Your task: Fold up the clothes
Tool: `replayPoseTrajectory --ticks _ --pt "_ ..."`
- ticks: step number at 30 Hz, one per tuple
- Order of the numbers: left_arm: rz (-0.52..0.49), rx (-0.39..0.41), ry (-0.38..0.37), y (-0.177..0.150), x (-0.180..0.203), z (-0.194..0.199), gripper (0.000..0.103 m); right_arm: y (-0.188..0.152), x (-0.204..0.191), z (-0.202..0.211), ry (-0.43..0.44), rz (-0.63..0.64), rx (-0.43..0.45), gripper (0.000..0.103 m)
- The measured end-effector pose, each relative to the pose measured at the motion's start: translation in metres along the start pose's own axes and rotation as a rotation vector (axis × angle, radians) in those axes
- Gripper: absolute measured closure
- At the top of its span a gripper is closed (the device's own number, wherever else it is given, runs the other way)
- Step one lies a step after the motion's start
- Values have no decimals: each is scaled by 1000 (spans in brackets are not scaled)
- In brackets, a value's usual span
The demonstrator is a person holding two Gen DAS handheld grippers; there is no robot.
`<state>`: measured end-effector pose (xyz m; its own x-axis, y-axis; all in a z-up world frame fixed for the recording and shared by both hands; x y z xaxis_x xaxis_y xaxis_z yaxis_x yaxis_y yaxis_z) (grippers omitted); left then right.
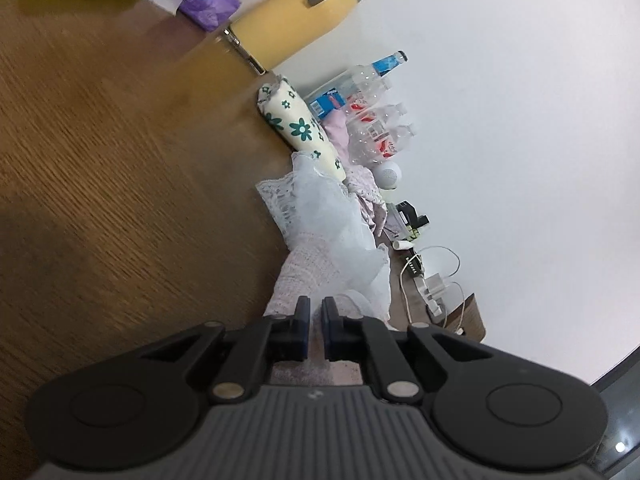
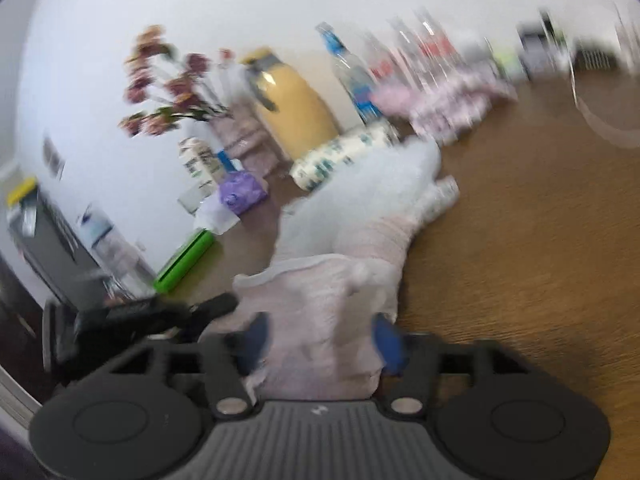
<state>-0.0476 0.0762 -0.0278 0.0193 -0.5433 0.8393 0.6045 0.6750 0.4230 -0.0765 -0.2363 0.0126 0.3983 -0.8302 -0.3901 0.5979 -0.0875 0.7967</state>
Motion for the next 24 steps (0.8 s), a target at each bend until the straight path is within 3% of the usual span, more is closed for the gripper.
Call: replayPoseTrajectory --ticks 3,7,9,12,16,19,21,22,24 --pt "1 -3 4 0 -1 -1 96 -8 -2 -3 -58 -10 -12 41" --pt "8 -2 7 0 -3 -1 96 -11 15 -16 -11 -105 -5 52" --pt "14 2 8 -1 -4 0 96 -11 17 -17 18 -124 7 89" --pt "26 3 10 -3 -6 1 96 -6 11 -10 73 -109 23 100" --pt "38 -14 11 -12 -2 -3 96 -6 54 -17 196 -411 -44 100" --pt "36 -1 -16 -12 3 -1 92 -7 71 -28 162 -428 -133 95" --pt "-4 10 -36 -8 9 3 71 0 63 -26 148 -361 -137 83" --pt "-40 4 -33 -6 13 3 55 5 60 -22 136 -316 -128 78" --pt "-126 -54 -26 -3 22 -5 55 14 56 -15 111 -243 -94 52"
Point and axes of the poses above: each gripper's, at about its wrist camera, not at the fingertips, and z roughly against the way its jaws point, x to its right, y to its top, the point moved 3 cm from there along -z, roughly the way its jaws point, and after that the axes turned 4 degrees about z, right-handed, at the moved point
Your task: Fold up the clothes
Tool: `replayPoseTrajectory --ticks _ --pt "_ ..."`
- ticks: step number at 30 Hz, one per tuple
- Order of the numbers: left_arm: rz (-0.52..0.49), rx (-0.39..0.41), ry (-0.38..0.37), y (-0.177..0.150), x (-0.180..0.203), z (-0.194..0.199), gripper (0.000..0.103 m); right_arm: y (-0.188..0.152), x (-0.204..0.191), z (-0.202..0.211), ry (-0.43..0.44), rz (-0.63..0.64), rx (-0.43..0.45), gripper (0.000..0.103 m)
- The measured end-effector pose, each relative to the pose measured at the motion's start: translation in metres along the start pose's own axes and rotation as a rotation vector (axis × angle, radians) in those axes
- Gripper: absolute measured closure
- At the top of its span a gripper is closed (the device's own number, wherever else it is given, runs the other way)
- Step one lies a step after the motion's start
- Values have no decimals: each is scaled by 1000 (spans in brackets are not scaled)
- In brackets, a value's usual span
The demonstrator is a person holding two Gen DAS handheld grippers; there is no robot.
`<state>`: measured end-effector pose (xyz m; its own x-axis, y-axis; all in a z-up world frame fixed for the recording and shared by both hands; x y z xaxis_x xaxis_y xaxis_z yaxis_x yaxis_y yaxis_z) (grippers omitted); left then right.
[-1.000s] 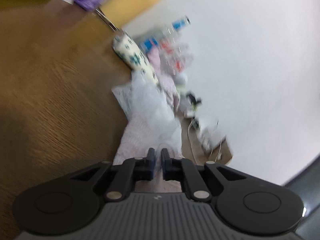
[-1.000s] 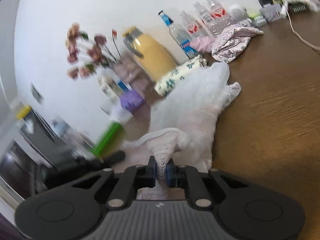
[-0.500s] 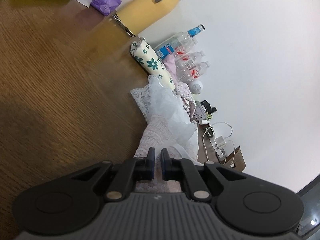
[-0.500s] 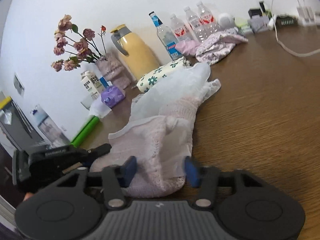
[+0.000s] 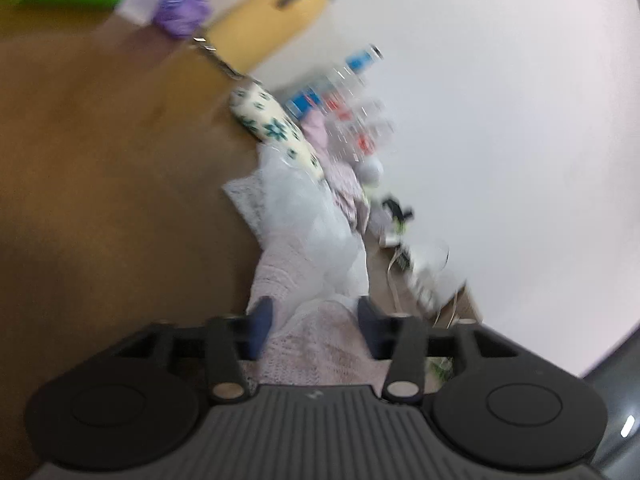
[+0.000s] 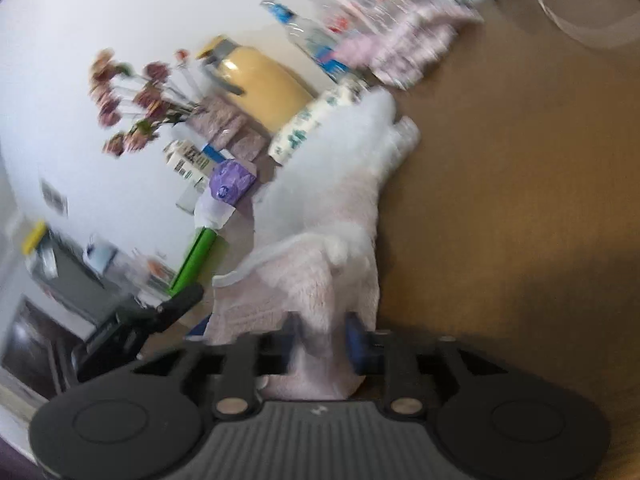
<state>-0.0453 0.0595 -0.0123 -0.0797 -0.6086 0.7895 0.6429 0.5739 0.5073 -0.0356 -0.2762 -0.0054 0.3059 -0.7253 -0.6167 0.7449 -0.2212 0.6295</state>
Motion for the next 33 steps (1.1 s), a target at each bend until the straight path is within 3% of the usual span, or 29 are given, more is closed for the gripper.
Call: replayPoseTrajectory --ticks 1,2,4,5,7,9,11,14,15,17,18,19,20,24,25,26,27,30,32,33 --pt "-28 -29 -4 1 3 -5 55 4 1 2 -12 10 20 51" --pt "-52 -55 -3 1 4 -10 65 7 4 0 -17 8 25 53" --pt "-65 -58 17 2 5 -16 95 11 7 -12 -18 -2 13 85" --pt "-54 -40 4 2 5 -16 96 12 7 -17 -22 2 7 96" --pt "-48 23 -25 1 7 -10 98 12 3 -21 -32 29 10 97" --pt "-47 83 39 0 6 -9 98 9 1 -26 -40 37 -5 97" --pt "-19 72 86 1 2 -15 98 6 2 -29 -59 45 -12 96" --pt "-98 69 131 -2 10 -17 97 12 -11 -19 -112 144 2 77" --pt "-110 64 139 -2 11 -17 97 15 -18 -13 -133 190 14 76" --pt "-113 44 176 -4 11 -20 96 18 -31 -5 -165 275 64 80" --pt "-107 32 191 -4 10 -23 96 19 -36 -4 -170 314 87 84" --pt "-107 23 201 -3 10 -25 96 19 -40 -7 -162 349 88 97" --pt "-110 15 207 -3 10 -28 95 18 -43 -15 -154 365 71 97" --pt "-133 2 212 -2 10 -30 91 9 -40 -46 -194 378 0 100" --pt "-124 10 203 -1 8 -26 83 8 -39 -48 -198 374 -5 100" --pt "-113 21 192 2 7 -20 67 9 -39 -47 -197 369 -4 100" --pt "-121 36 172 3 8 -11 61 9 -39 -46 -195 363 -3 97" --pt "-320 18 87 3 19 21 57 11 -41 -21 -145 376 19 87" --pt "-445 -26 39 0 23 42 36 8 -38 4 -56 415 47 81" --pt "-484 -60 7 -3 22 50 32 4 -35 16 -9 437 49 71"
Point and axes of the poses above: each gripper's, at about its wrist camera, not at the fingertips, and z roughly against the way its jaws point, x to its right, y to its top, the point moved 3 cm from there along -z, roughly the way its jaws point, and after that the axes turned 4 degrees about z, right-handed, at the moved point
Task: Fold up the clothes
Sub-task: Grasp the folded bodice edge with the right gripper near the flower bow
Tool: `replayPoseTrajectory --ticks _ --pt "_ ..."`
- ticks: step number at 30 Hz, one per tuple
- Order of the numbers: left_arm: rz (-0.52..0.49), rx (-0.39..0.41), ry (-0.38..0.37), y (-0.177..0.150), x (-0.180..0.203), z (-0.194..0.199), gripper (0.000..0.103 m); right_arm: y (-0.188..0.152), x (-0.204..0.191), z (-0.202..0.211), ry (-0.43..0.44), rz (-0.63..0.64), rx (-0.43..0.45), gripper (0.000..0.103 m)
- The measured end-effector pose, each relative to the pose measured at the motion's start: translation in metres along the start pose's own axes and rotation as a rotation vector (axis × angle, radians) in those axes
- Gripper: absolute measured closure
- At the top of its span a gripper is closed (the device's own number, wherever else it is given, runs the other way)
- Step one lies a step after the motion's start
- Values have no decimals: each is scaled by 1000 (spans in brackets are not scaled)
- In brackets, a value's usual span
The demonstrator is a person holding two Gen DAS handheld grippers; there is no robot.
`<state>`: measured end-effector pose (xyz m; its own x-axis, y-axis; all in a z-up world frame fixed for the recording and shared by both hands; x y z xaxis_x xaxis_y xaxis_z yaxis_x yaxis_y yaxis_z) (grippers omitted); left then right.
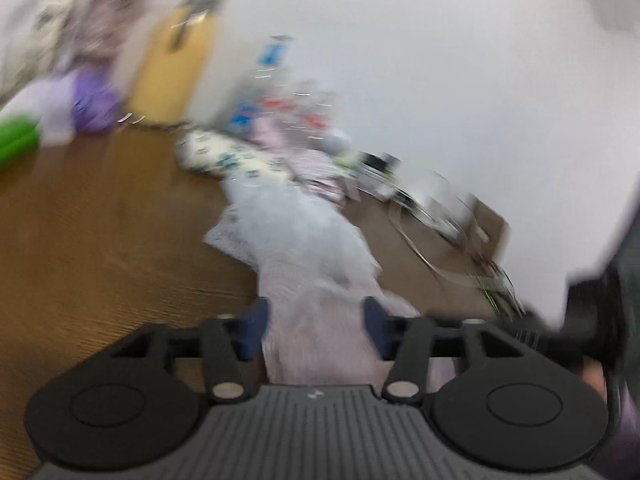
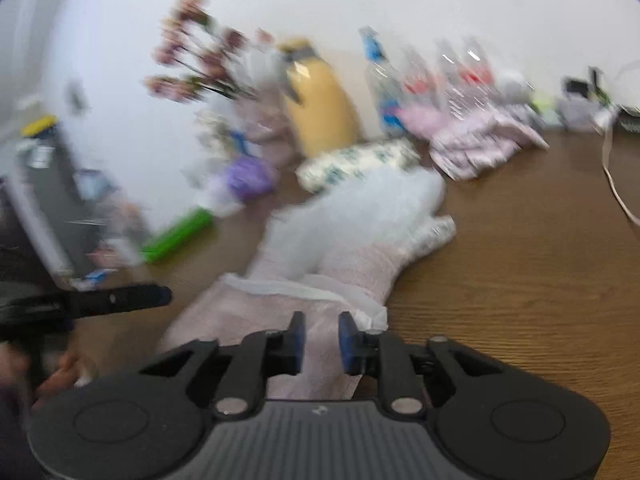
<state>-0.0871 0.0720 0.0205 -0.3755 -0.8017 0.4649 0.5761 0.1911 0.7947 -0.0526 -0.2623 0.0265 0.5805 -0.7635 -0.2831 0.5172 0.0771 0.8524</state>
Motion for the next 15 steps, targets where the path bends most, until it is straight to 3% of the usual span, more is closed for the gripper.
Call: replayPoseTrajectory --ticks 2,5,6,7,9,10,15 --pt "-33 -71 -56 -9 -1 5 27 -12 1 15 72 28 -15 64" --pt "-29 -159 -20 -18 -7 -11 31 -27 -3 8 69 75 -58 65" --pt "-17 -188 3 -19 -11 -18 35 -30 -4 3 62 86 -71 67" --pt "-4 -201 3 -19 -14 -22 48 -34 -4 -3 55 94 -85 70" --pt "24 -215 -15 -17 -17 -27 67 -37 -9 -8 77 117 -89 96" --pt "17 -220 -18 -18 -16 -28 78 -39 -11 -9 90 123 -85 97" --pt "-100 -251 -65 -30 7 -19 93 -44 -10 10 157 68 -84 99"
Point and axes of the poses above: each gripper's, at about its wrist camera, not at the fingertips, and z roughly against the way its jaws point, x to its right, y to its top, the point moved 3 cm from there along -z, roughly the way its jaws point, and after that the axes turned 4 degrees about z, right-handed, at the moved point
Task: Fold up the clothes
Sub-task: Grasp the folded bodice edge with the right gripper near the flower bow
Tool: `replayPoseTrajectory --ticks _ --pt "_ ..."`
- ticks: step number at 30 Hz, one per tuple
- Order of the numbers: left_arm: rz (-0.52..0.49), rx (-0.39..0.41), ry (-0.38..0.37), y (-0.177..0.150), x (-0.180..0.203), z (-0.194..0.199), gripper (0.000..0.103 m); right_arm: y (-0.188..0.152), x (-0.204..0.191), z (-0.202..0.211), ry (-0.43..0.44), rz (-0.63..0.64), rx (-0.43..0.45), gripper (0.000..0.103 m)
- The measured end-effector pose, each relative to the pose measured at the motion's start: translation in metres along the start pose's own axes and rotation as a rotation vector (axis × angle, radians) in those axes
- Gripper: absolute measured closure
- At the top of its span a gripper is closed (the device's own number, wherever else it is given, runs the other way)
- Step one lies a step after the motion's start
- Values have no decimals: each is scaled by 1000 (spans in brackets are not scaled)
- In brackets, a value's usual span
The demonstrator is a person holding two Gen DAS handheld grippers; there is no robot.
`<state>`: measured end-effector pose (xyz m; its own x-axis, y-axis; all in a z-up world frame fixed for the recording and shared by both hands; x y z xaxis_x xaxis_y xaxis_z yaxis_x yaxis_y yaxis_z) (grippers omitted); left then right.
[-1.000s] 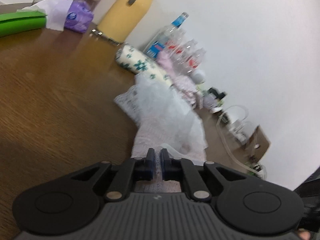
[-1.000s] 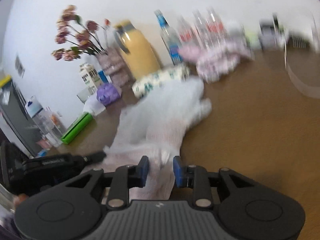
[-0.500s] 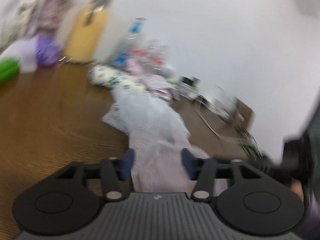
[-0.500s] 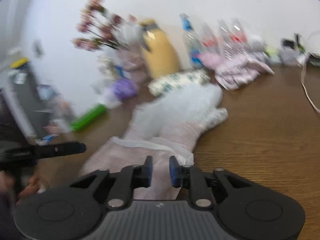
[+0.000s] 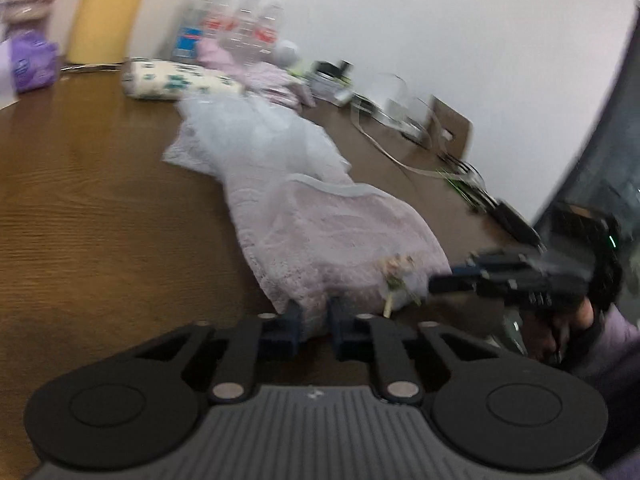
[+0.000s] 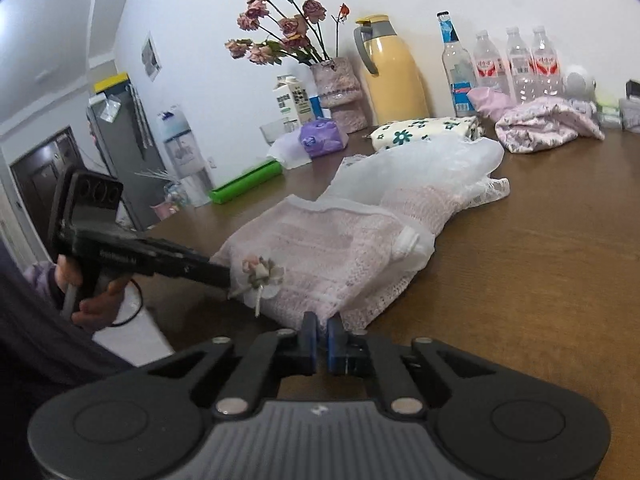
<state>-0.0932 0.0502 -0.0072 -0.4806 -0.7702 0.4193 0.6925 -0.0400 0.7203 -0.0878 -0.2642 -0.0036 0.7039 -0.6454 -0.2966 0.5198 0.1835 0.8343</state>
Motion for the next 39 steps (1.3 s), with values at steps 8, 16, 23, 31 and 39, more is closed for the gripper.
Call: replayPoseTrajectory --ticks 8,16,23,31,39 --pt "-224 -68 -78 -24 45 25 43 -9 -31 49 47 79 -55 89" --pt "142 -23 -75 -16 19 -9 83 -8 -48 55 -58 193 -11 79" --pt "417 -16 -196 -20 -16 -3 70 -2 -100 33 -65 650 21 51" --pt "-56 -22 -94 -11 14 36 23 -20 -102 -21 38 961 -221 65" --pt "-993 161 68 -53 84 25 6 34 -65 -44 291 651 -396 88"
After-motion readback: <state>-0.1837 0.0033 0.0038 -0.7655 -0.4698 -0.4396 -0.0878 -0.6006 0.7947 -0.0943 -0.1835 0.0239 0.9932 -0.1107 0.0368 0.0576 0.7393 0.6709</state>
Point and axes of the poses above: each gripper's, at about its wrist camera, not at the fingertips, and z roughly against the way its jaws point, x to its right, y to its top, the point moved 3 cm from there along -z, roughly the way its jaws point, and after that the axes turned 4 degrees about z, right-handed, at the moved point
